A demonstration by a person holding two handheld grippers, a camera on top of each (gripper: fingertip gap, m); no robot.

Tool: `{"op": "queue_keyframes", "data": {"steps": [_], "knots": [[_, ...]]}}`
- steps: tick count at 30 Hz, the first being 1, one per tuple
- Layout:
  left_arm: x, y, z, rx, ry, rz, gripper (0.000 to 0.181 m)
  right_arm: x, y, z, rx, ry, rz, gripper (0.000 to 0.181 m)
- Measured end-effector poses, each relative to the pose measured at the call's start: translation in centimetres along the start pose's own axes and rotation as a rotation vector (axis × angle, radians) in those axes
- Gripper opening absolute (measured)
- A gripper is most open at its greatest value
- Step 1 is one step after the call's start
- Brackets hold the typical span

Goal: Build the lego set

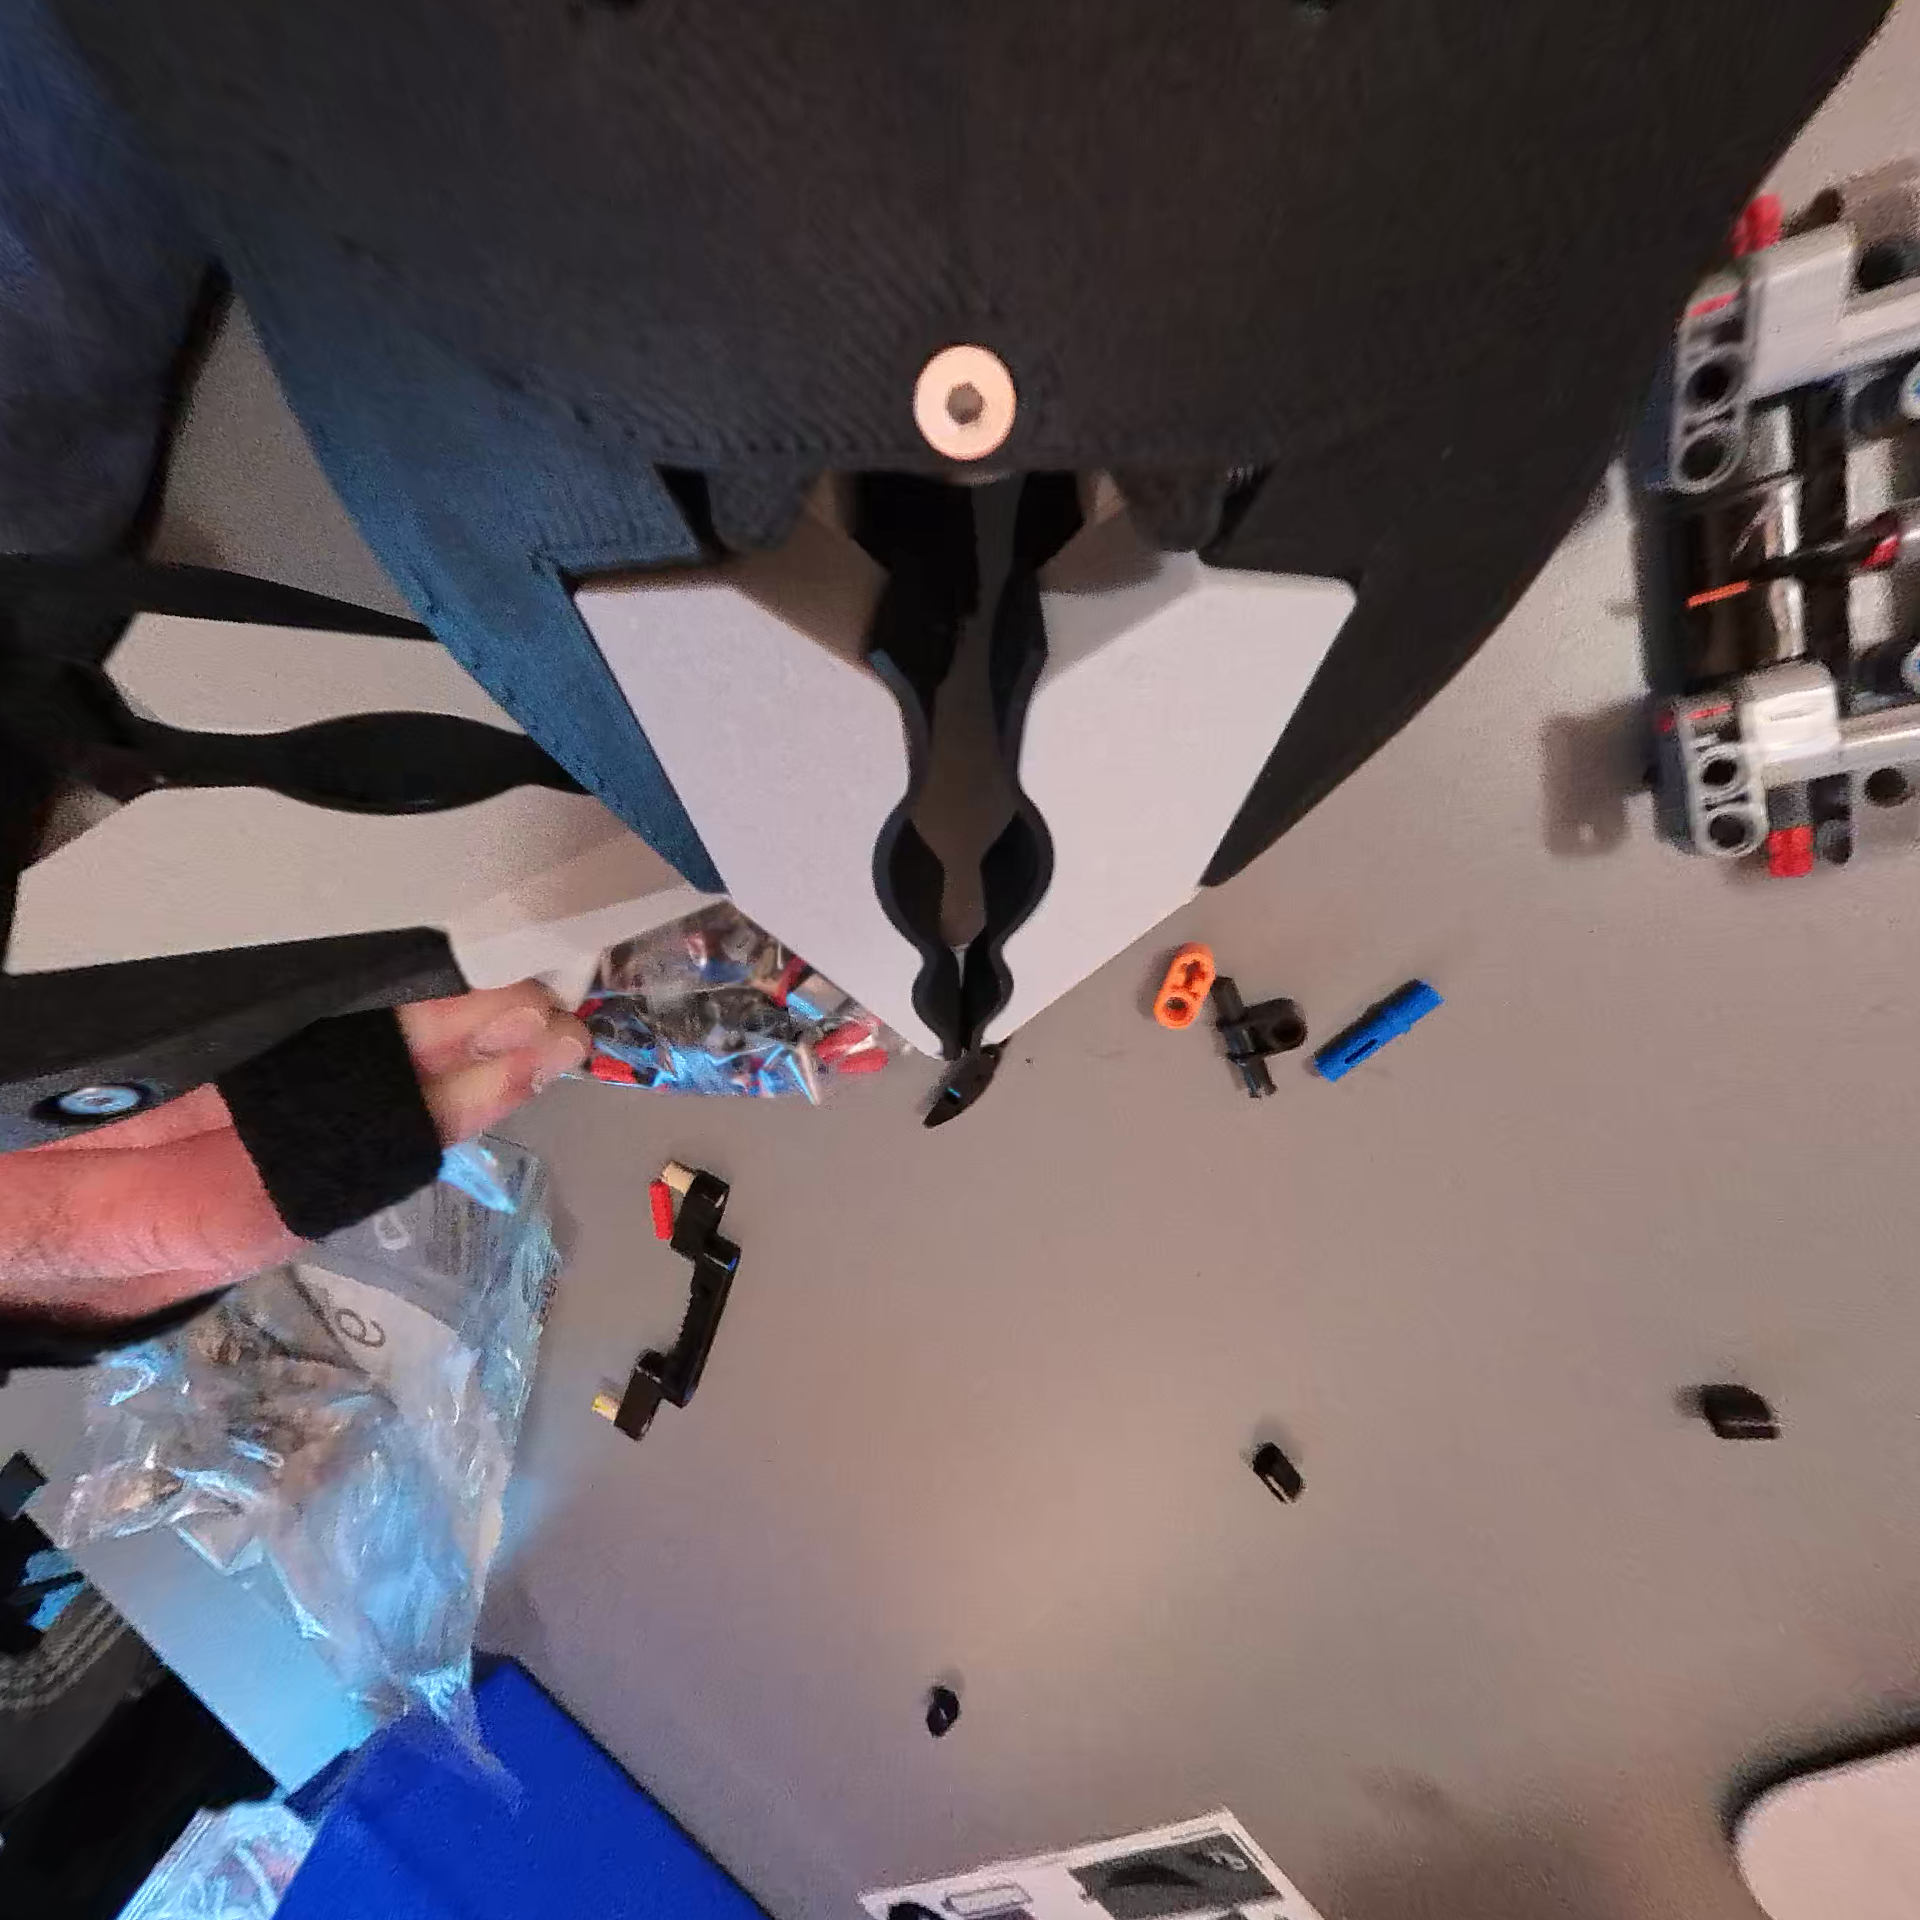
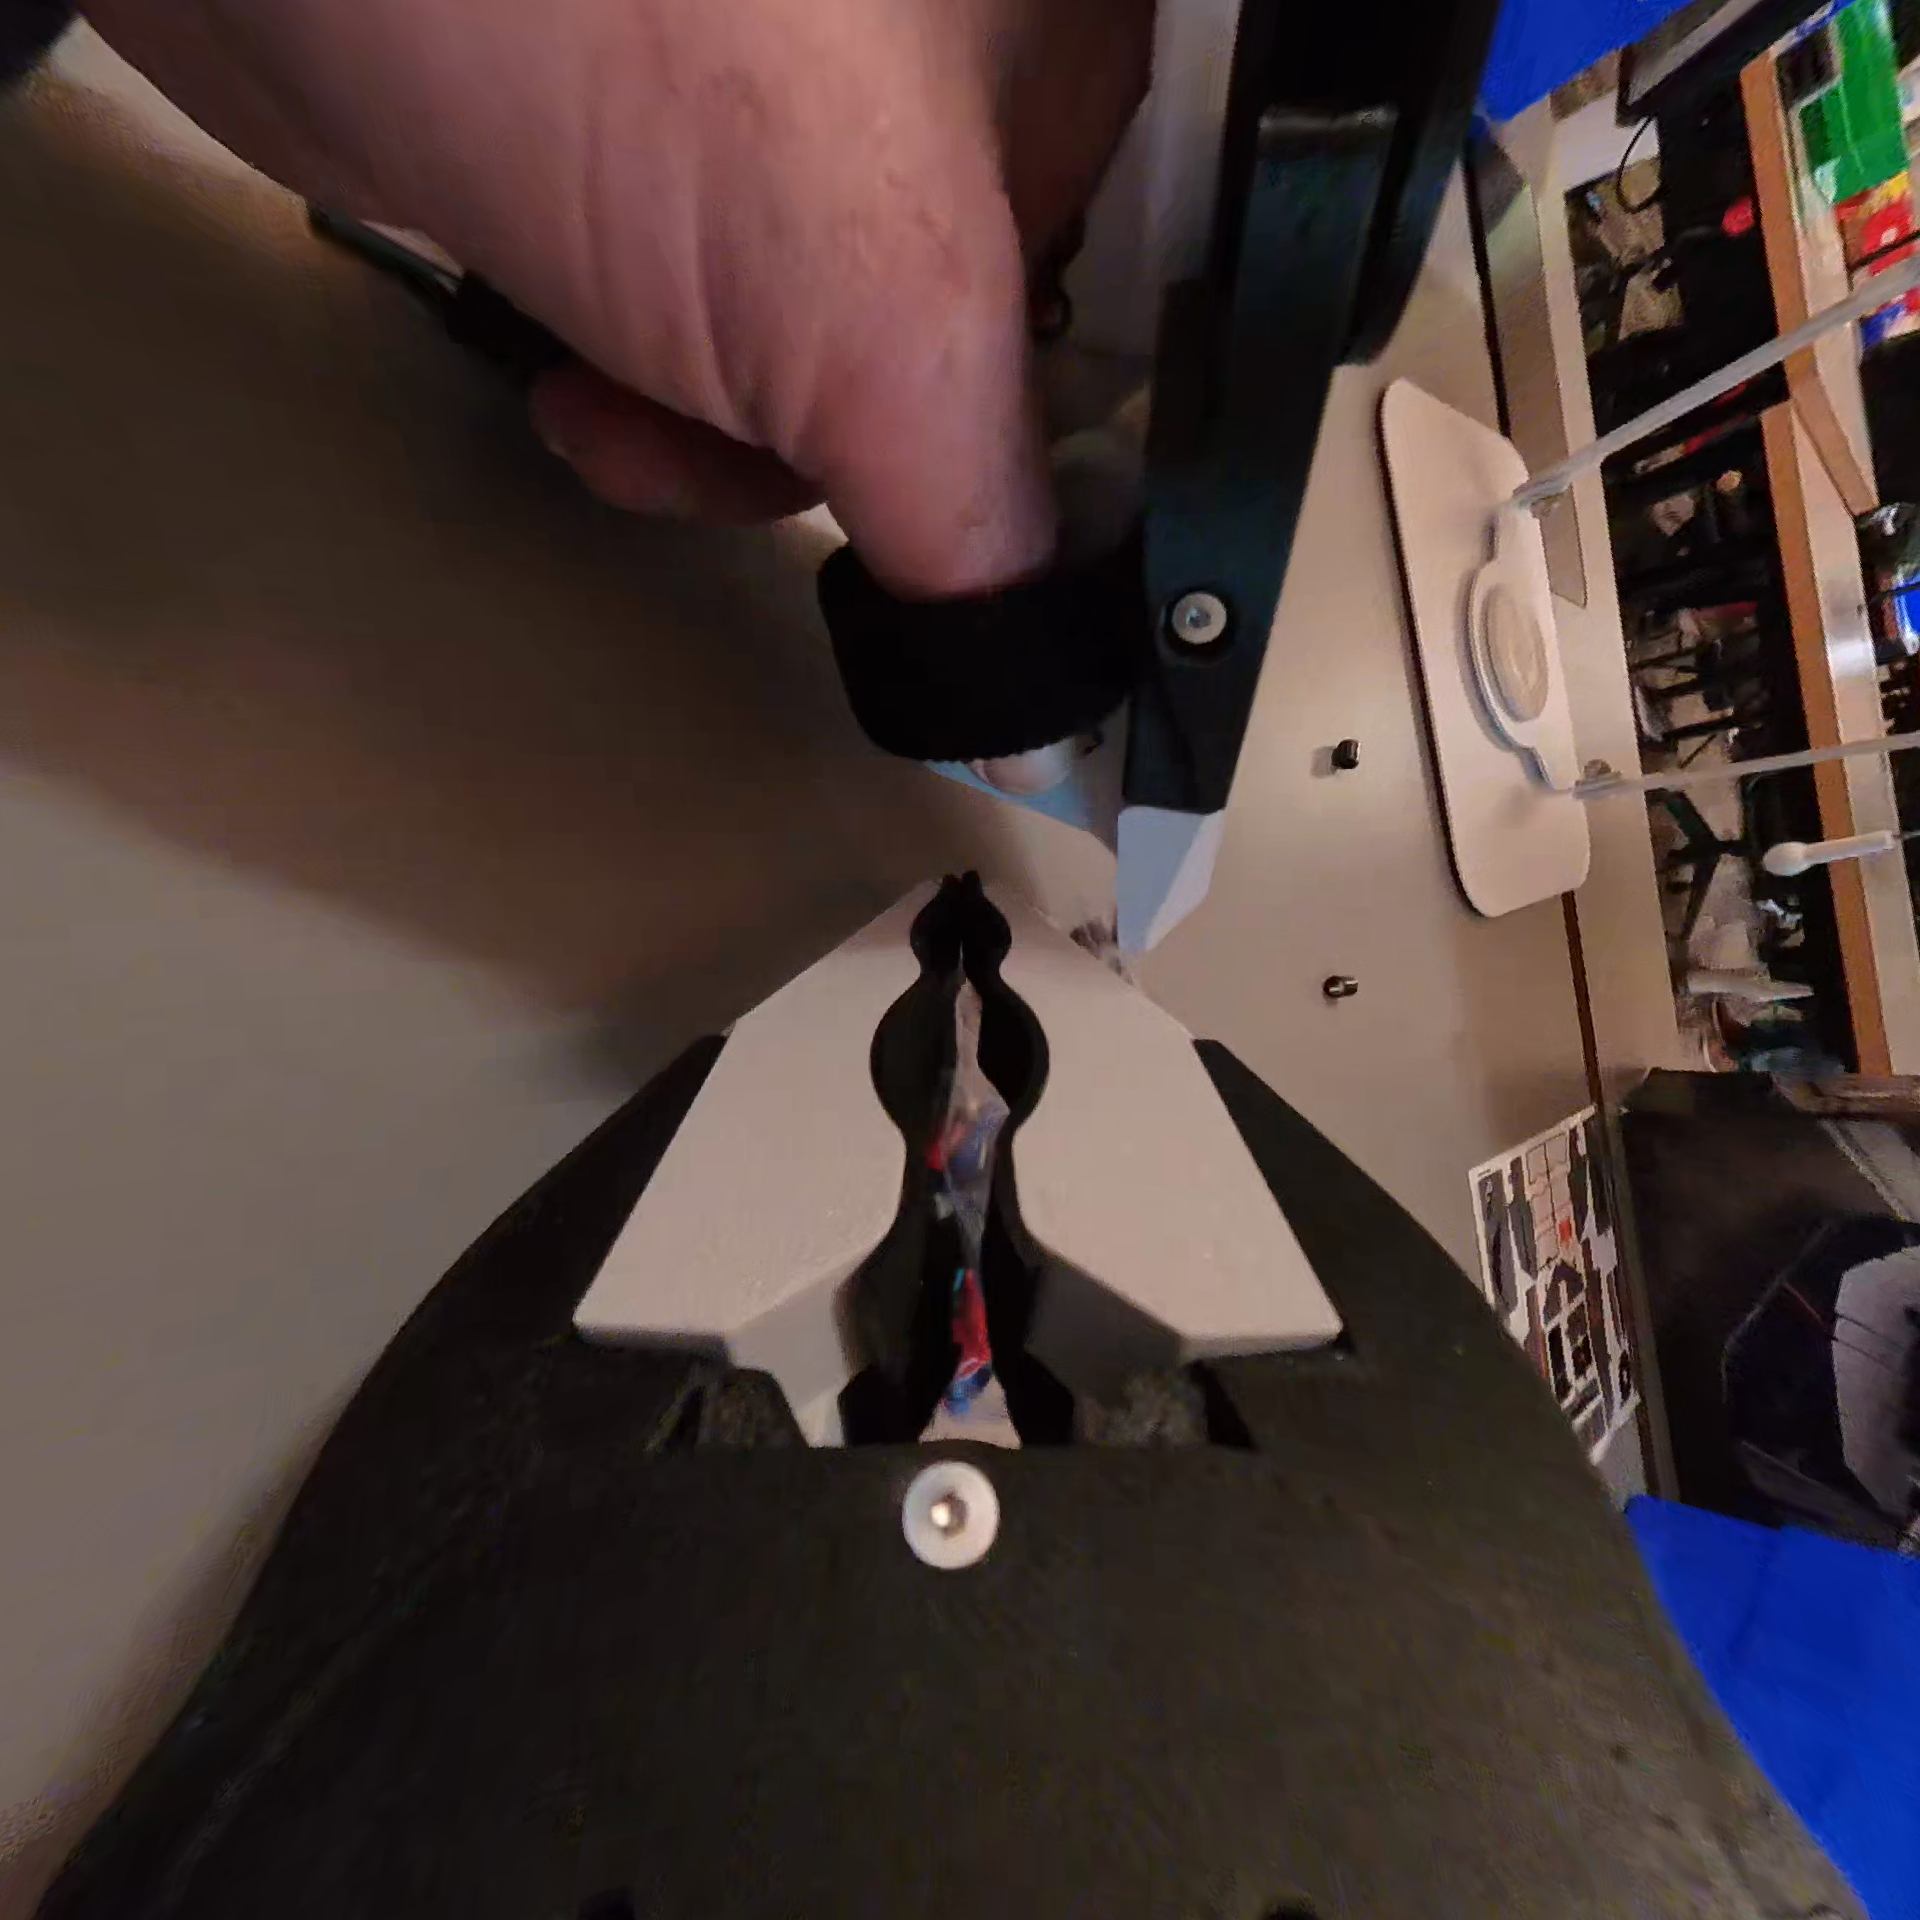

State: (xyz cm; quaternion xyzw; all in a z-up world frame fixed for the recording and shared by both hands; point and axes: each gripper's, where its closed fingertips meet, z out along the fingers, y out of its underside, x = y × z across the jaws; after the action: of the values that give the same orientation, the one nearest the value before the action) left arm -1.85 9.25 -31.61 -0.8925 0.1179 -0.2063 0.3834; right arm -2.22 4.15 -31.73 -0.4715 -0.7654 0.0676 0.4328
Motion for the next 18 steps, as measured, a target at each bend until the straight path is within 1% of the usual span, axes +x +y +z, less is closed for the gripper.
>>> {"op": "queue_keyframes", "data": {"steps": [1,5,7,10,12,14,18], "knots": [[-0.1,-0.3,-0.4,0.026,0.004,-0.005,0.0,0.0,-0.3,-0.2,0.013,0.001,0.001,0.0],[0.6,-0.7,-1.5,0.042,0.061,0.037,0.0,0.8,-1.1,-1.1,0.065,-0.006,0.014,0.0],[0.4,-0.9,-2.0,0.061,0.057,0.037,0.0,1.9,-1.3,-2.1,0.108,-0.01,0.083,0.0],[0.7,-0.8,-2.6,0.058,0.095,0.065,0.0,3.0,-1.5,-3.8,0.174,-0.04,0.186,0.0],[0.8,-1.3,-2.9,0.077,0.122,0.043,0.0,3.6,-1.1,-4.1,0.184,-0.046,0.218,0.0],[0.7,-1.6,-2.9,0.07,0.113,0.057,0.0,3.8,-0.7,-4.2,0.198,-0.075,0.27,0.0],[0.7,-1.9,-3.3,0.067,0.132,0.032,0.0,4.6,-0.1,-4.6,0.242,-0.123,0.369,0.0]]}}
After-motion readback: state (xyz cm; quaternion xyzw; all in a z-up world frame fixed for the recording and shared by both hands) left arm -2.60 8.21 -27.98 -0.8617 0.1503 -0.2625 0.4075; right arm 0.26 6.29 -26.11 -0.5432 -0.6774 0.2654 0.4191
